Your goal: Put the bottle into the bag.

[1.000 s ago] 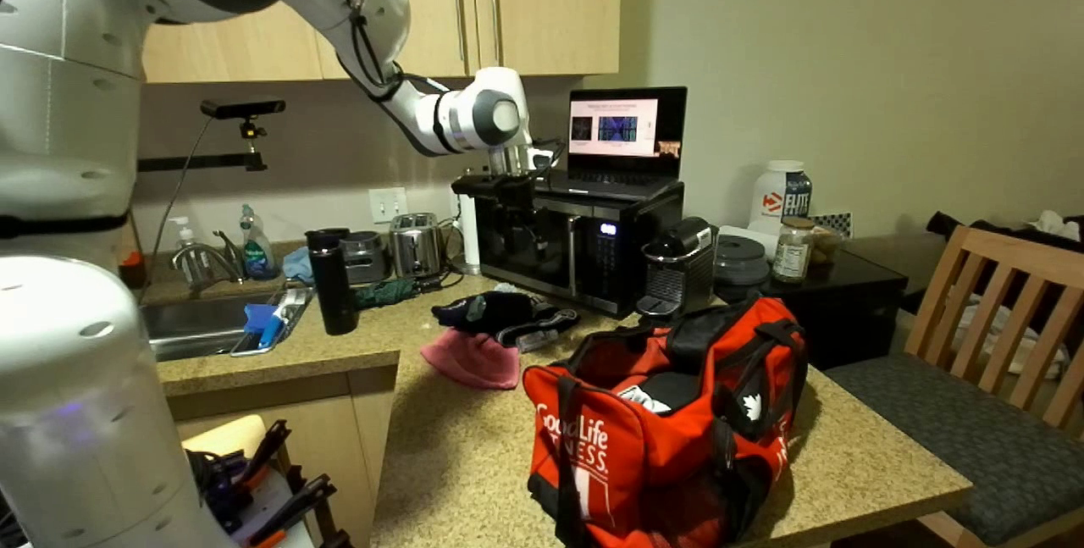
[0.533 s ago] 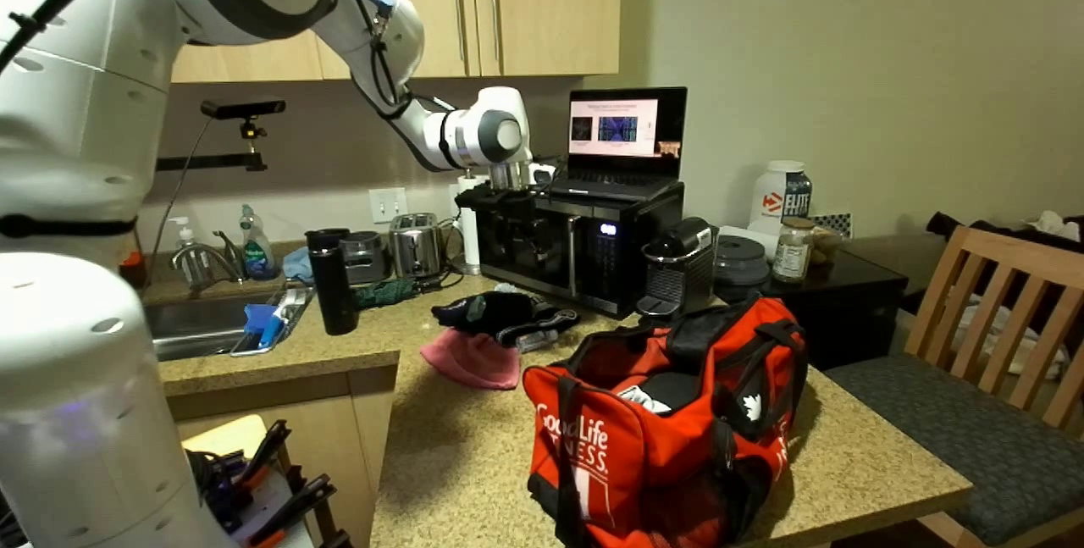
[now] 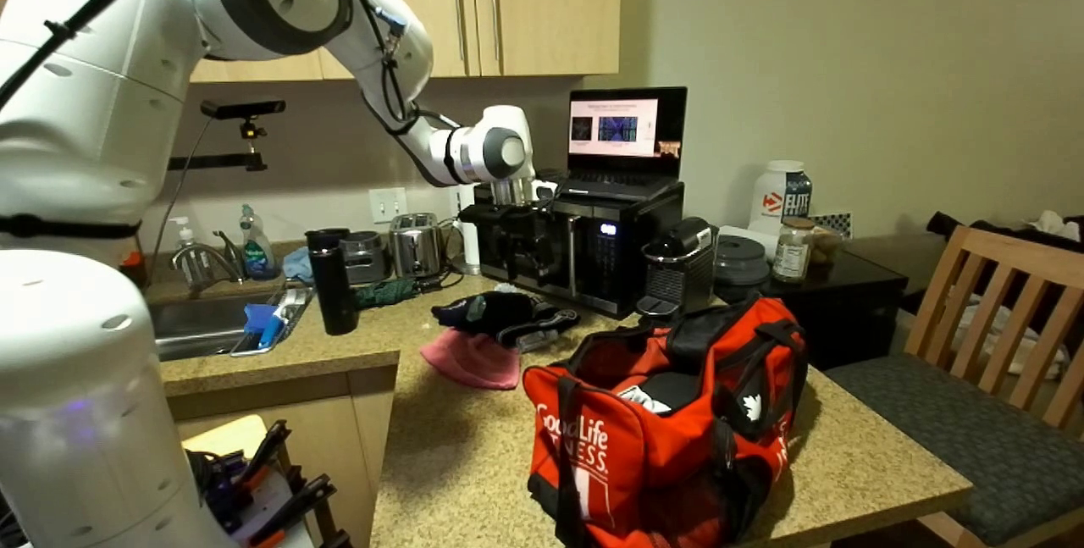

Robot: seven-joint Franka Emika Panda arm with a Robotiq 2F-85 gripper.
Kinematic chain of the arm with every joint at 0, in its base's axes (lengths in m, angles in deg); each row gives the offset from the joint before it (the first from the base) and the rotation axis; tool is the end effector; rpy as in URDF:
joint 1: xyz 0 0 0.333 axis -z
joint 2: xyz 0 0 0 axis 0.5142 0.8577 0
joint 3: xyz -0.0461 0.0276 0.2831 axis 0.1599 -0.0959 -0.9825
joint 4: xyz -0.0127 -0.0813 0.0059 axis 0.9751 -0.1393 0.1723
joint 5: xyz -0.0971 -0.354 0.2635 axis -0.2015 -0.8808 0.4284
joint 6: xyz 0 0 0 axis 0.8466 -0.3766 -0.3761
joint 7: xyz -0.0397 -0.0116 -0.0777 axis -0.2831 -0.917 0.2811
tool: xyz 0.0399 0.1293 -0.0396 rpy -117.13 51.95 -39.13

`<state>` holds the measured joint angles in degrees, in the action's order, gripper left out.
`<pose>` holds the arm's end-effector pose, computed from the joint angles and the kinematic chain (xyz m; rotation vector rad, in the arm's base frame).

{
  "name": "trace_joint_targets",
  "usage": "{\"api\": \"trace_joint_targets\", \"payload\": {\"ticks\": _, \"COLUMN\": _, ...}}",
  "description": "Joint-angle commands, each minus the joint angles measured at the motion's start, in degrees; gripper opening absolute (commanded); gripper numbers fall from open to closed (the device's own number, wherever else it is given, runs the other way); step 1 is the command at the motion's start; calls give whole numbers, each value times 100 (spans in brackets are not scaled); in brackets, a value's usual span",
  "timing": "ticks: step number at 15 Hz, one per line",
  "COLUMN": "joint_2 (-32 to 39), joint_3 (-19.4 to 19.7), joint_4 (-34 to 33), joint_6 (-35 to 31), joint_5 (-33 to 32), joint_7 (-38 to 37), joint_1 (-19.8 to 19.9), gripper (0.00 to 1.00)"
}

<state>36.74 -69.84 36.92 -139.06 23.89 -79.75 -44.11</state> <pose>0.6508 0.1686 0.1815 2.9992 0.0261 0.0160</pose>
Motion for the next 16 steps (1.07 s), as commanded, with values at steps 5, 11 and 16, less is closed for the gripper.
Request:
{"api": "trace_joint_targets", "payload": {"ticks": 5, "joint_2": 42, "joint_3": 73, "joint_4": -9, "joint_6": 11, "joint_5": 17, "joint_7": 12, "joint_1": -57, "gripper": 100}}
{"api": "trace_joint_targets", "payload": {"ticks": 11, "joint_2": 42, "joint_3": 75, "joint_4": -10, "joint_6": 11, "joint_5": 15, "joint_7": 11, "joint_1": -65, "gripper": 100}}
{"api": "trace_joint_targets", "payload": {"ticks": 16, "joint_2": 42, "joint_3": 77, "joint_4": -10, "joint_6": 11, "joint_5": 15, "joint_7": 10, "joint_1": -65, "gripper": 100}}
